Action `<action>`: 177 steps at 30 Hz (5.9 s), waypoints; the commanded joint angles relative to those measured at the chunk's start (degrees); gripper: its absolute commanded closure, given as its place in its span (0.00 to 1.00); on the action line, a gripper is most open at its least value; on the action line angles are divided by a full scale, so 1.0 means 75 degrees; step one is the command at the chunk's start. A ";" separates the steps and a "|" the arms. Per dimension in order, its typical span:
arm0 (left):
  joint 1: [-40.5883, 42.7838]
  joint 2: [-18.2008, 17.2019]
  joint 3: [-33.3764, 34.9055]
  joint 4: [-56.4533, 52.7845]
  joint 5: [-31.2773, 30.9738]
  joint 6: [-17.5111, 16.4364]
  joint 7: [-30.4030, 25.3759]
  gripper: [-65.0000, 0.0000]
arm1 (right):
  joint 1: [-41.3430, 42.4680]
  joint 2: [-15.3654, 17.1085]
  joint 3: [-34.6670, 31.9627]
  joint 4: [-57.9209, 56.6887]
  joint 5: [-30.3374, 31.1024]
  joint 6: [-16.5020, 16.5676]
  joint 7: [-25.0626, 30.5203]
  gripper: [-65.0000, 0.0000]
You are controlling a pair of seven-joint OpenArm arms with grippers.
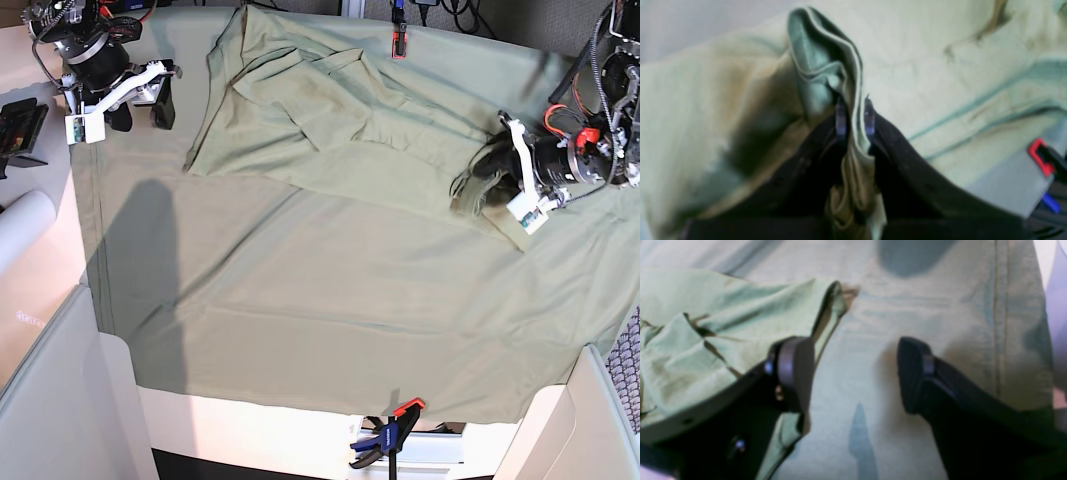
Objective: Fold the T-shirt properly
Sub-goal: 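Grasp the folded shirt with the left gripper and fold it toward the right gripper, then grasp the folded bundle with the right gripper and fold it over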
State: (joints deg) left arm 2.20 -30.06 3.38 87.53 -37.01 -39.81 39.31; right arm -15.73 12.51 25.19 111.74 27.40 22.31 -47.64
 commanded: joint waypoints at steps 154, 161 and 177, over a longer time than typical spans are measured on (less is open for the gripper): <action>0.1134 -0.0921 -0.2052 0.1719 -0.2973 -0.0025 0.0801 0.47 | 0.1687 0.0350 -0.5388 0.1172 -0.1813 0.0708 -0.0280 0.32; 0.1151 -0.0994 -0.2052 0.1722 -0.2949 -0.0025 0.0857 0.47 | 0.2055 0.1798 -0.6324 0.1230 -0.2407 0.1032 -0.0099 0.32; 0.1422 -0.0994 -0.2052 0.1719 -0.2742 -0.0025 0.0883 0.47 | 0.4438 0.2556 -1.0902 -0.0638 -0.5313 0.0988 0.1180 0.32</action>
State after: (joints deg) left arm 13.50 -36.36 -11.53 99.72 -56.45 -39.70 47.16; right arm 16.69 31.73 -57.01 105.97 -12.29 30.20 -39.70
